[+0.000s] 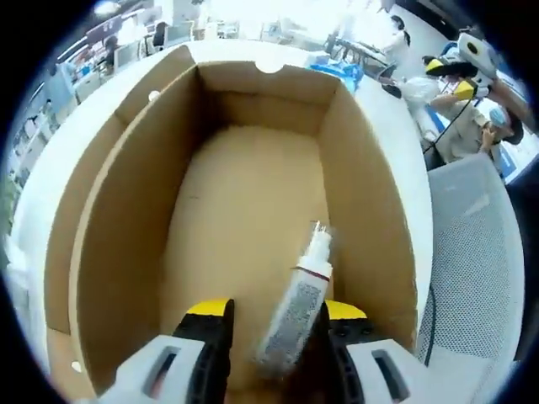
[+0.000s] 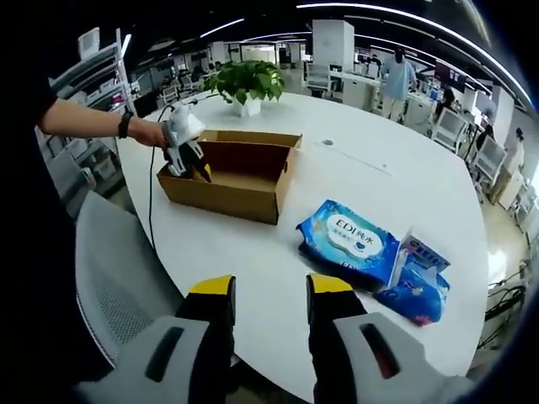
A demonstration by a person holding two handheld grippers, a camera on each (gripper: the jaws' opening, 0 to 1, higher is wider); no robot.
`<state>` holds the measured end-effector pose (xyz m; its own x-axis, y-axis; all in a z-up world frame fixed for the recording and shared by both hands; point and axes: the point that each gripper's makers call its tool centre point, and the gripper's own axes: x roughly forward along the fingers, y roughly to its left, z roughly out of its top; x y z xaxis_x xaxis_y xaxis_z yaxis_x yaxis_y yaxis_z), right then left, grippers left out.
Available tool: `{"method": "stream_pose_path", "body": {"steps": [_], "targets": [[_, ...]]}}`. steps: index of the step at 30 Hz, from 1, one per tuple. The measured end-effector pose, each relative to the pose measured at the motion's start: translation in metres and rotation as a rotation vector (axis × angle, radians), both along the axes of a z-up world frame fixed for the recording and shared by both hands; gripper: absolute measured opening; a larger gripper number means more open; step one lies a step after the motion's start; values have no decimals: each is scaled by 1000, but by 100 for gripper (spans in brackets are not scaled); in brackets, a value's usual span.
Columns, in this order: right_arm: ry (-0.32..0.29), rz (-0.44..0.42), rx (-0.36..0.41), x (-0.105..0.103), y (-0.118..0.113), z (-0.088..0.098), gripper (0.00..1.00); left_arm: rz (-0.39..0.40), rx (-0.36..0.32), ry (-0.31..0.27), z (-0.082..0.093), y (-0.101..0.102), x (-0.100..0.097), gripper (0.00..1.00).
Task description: Operate the shoe box by opening the lid, removing the specified soft item, and placing it in the target area until the item is outside and the box remains undamaged.
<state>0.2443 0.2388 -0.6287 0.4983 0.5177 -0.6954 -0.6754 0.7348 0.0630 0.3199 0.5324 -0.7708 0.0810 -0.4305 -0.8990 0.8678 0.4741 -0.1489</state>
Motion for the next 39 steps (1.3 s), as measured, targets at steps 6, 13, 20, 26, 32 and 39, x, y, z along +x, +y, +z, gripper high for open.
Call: {"method": "stream_pose_path", "body": {"steps": [6, 13, 20, 26, 32, 39], "targets": [[7, 4, 3, -2, 7, -2, 30, -86, 4, -47, -1, -9, -4, 34], [7, 4, 11, -2, 10, -2, 30, -92, 0, -38, -7, -13, -6, 22], [10, 17, 16, -5, 15, -3, 31, 9, -27, -37, 1, -9, 4, 20], [10, 25, 27, -6, 23, -5, 31, 80, -95, -46, 15, -10, 11, 20], [11, 56, 33, -6, 33, -4, 32, 76, -115, -65, 27, -14, 9, 20], [7, 66, 39, -3, 37, -3, 32, 42, -138, -105, 45, -25, 10, 20]]}}
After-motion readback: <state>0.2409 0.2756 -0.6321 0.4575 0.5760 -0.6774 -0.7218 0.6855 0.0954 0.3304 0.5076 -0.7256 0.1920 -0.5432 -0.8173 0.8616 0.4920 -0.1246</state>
